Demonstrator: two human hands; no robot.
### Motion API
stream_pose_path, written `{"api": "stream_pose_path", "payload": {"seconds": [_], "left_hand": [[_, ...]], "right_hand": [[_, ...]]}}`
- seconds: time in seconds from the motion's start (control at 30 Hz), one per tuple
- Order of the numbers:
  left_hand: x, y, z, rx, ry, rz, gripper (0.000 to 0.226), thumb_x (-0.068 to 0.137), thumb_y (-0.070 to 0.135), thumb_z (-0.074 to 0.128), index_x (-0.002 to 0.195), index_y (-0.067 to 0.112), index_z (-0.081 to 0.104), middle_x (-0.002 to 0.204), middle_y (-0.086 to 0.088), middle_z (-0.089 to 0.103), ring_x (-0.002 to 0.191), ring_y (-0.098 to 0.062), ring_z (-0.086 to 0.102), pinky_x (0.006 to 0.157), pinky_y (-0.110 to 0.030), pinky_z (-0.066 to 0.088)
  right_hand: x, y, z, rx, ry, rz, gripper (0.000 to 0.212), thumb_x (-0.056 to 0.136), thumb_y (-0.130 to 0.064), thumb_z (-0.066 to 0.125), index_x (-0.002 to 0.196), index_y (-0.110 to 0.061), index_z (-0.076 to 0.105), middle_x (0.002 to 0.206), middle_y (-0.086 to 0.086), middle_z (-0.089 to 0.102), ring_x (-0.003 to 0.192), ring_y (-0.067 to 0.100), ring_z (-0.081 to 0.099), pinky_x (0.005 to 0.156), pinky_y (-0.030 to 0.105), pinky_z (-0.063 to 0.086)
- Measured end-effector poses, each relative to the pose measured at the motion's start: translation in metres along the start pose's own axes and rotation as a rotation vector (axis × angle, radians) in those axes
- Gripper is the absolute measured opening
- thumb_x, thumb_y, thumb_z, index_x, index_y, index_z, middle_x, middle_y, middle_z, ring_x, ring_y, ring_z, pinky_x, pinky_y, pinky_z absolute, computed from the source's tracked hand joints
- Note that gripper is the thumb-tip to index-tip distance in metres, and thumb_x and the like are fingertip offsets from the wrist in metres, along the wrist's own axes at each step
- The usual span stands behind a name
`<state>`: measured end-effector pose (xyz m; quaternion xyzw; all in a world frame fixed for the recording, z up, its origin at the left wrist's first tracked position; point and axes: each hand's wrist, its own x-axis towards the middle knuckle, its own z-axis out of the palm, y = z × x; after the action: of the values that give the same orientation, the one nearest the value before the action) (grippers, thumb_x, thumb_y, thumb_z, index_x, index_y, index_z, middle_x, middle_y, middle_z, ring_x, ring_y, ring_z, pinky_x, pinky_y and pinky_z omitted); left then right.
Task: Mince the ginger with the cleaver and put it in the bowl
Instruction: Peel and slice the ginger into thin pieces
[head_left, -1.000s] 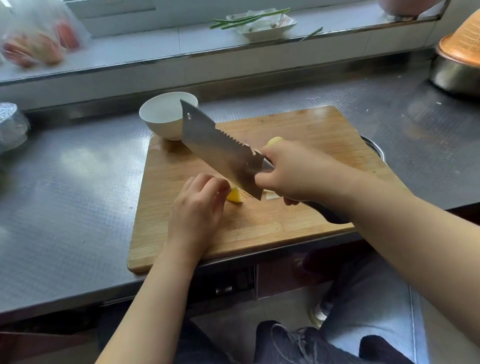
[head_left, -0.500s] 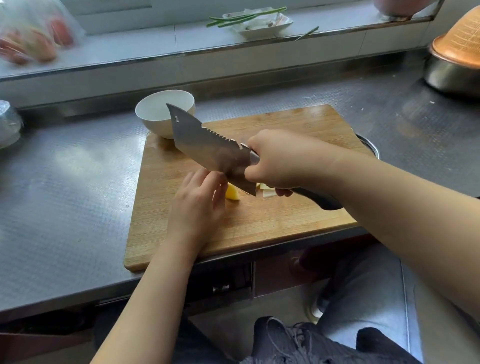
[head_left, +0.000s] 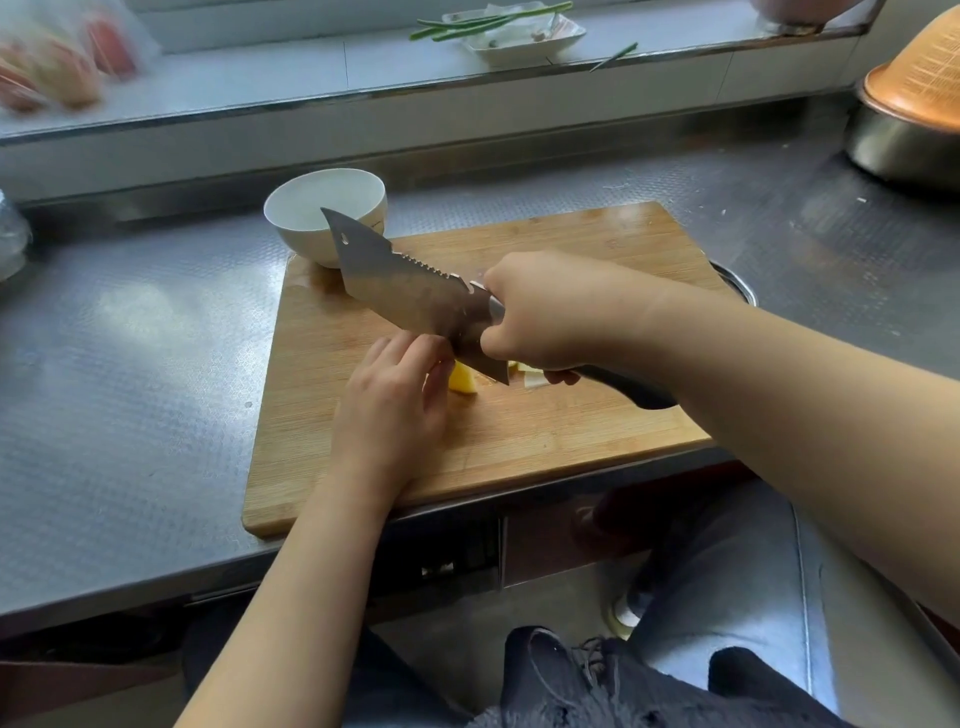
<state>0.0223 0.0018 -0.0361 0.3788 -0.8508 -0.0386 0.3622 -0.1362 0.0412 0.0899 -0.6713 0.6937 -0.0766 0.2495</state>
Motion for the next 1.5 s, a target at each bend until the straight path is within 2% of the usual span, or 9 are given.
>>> {"api": "stream_pose_path", "payload": {"seconds": [0.4, 0.63, 0.77, 0.97, 1.1, 1.17, 1.23, 1.33, 1.5], "left_hand": [[-0.001, -0.002, 0.001, 0.011, 0.02, -0.007, 0.006, 0.086, 0.01, 0.059, 0.091, 0.01, 0.063, 0.081, -0.003, 0.064, 0.073, -0.025, 0.053, 0.059, -0.039, 0.043], [-0.002, -0.001, -0.001, 0.022, 0.004, -0.022, 0.007, 0.087, 0.008, 0.063, 0.093, 0.011, 0.064, 0.08, -0.001, 0.065, 0.074, -0.021, 0.053, 0.06, -0.029, 0.037], [-0.002, -0.002, 0.001, 0.02, 0.017, -0.029, 0.007, 0.085, 0.007, 0.064, 0.09, 0.011, 0.063, 0.079, 0.0, 0.064, 0.073, -0.023, 0.054, 0.059, -0.032, 0.039], [-0.002, -0.001, 0.0, -0.012, 0.023, -0.038, 0.008, 0.082, 0.005, 0.061, 0.086, 0.012, 0.061, 0.078, 0.002, 0.061, 0.074, -0.021, 0.052, 0.061, -0.034, 0.04], [-0.003, -0.002, 0.002, -0.007, 0.014, -0.038, 0.007, 0.084, 0.006, 0.062, 0.088, 0.012, 0.062, 0.082, 0.001, 0.062, 0.075, -0.022, 0.051, 0.065, -0.035, 0.041], [-0.002, -0.002, 0.002, -0.002, 0.013, -0.037, 0.007, 0.085, 0.006, 0.063, 0.089, 0.011, 0.062, 0.084, -0.001, 0.061, 0.076, -0.023, 0.051, 0.067, -0.034, 0.041], [-0.003, -0.003, 0.002, -0.004, 0.01, -0.036, 0.005, 0.085, 0.008, 0.062, 0.088, 0.011, 0.061, 0.084, -0.001, 0.06, 0.077, -0.023, 0.051, 0.068, -0.033, 0.04], [-0.004, -0.004, 0.0, -0.014, 0.0, -0.039, 0.005, 0.084, 0.011, 0.058, 0.088, 0.012, 0.06, 0.086, -0.001, 0.06, 0.079, -0.023, 0.051, 0.068, -0.036, 0.042], [-0.004, -0.004, -0.001, -0.016, -0.005, -0.053, 0.009, 0.084, 0.012, 0.056, 0.091, 0.013, 0.061, 0.088, 0.0, 0.06, 0.082, -0.024, 0.053, 0.07, -0.037, 0.044]], "right_hand": [[0.007, -0.002, 0.007, -0.008, -0.017, 0.025, 0.017, 0.096, -0.016, 0.054, 0.107, -0.005, 0.058, 0.078, 0.012, 0.065, 0.052, 0.017, 0.062, 0.046, 0.026, 0.055], [0.005, 0.0, 0.009, 0.009, -0.011, 0.023, 0.012, 0.097, -0.016, 0.053, 0.103, -0.007, 0.057, 0.076, 0.01, 0.065, 0.05, 0.016, 0.062, 0.043, 0.024, 0.053], [0.008, -0.001, 0.016, 0.018, -0.019, 0.036, 0.013, 0.097, -0.016, 0.052, 0.101, -0.005, 0.058, 0.074, 0.012, 0.065, 0.052, 0.018, 0.062, 0.042, 0.025, 0.052], [0.011, 0.001, 0.032, -0.011, -0.007, 0.037, 0.018, 0.095, -0.014, 0.048, 0.078, -0.012, 0.049, 0.057, 0.008, 0.061, 0.042, 0.018, 0.058, 0.038, 0.021, 0.047], [0.011, 0.003, 0.036, -0.047, 0.032, 0.032, 0.02, 0.094, -0.013, 0.047, 0.075, -0.012, 0.05, 0.057, 0.009, 0.061, 0.043, 0.019, 0.06, 0.04, 0.021, 0.047], [0.009, 0.004, 0.039, -0.086, 0.052, 0.015, 0.015, 0.095, -0.015, 0.046, 0.08, -0.012, 0.049, 0.066, 0.009, 0.062, 0.048, 0.018, 0.062, 0.047, 0.026, 0.053], [0.007, 0.006, 0.041, -0.04, 0.045, -0.015, 0.007, 0.094, -0.017, 0.048, 0.1, -0.014, 0.045, 0.074, 0.005, 0.061, 0.05, 0.016, 0.063, 0.047, 0.029, 0.054], [0.006, 0.008, 0.041, 0.171, -0.043, -0.026, 0.029, 0.092, -0.016, 0.053, 0.119, -0.019, 0.041, 0.077, 0.006, 0.06, 0.051, 0.017, 0.061, 0.047, 0.029, 0.056], [0.011, 0.009, 0.037, 0.307, -0.103, 0.009, 0.007, 0.092, -0.014, 0.051, 0.097, -0.011, 0.053, 0.068, 0.01, 0.061, 0.049, 0.018, 0.057, 0.046, 0.026, 0.051]]}}
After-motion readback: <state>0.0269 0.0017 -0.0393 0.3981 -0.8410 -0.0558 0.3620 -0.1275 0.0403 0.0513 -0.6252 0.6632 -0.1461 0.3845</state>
